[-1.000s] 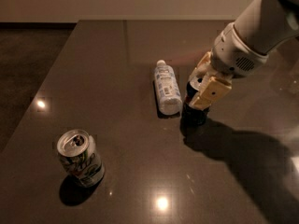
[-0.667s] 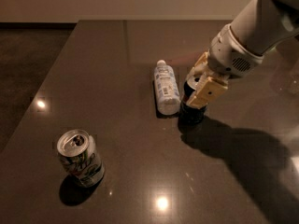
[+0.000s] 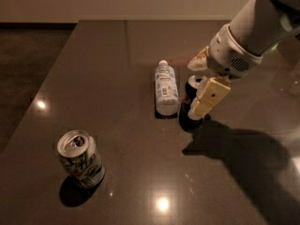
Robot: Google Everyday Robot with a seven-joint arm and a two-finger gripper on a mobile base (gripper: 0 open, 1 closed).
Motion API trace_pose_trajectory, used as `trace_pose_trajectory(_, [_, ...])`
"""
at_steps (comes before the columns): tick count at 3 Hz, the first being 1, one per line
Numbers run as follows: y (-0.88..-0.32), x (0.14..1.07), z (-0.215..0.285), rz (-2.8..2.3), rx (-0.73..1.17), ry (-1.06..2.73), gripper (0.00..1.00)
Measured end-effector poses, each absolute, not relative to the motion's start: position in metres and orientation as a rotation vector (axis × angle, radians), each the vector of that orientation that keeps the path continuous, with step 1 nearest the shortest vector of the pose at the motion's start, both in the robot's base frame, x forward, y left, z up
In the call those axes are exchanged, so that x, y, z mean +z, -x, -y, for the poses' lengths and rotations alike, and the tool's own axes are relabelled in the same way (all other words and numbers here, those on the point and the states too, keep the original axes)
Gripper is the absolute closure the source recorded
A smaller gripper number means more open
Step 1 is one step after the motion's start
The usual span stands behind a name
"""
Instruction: Move pepsi can near blue plastic bottle
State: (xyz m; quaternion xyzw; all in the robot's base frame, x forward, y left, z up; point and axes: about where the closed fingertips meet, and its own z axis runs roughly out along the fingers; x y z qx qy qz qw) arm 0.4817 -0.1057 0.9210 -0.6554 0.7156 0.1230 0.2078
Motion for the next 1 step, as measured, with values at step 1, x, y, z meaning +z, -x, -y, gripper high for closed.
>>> trace_pose_trajectory(1, [-0.4816, 0.9210, 0.1057, -1.992, 0.342, 1.825, 0.00])
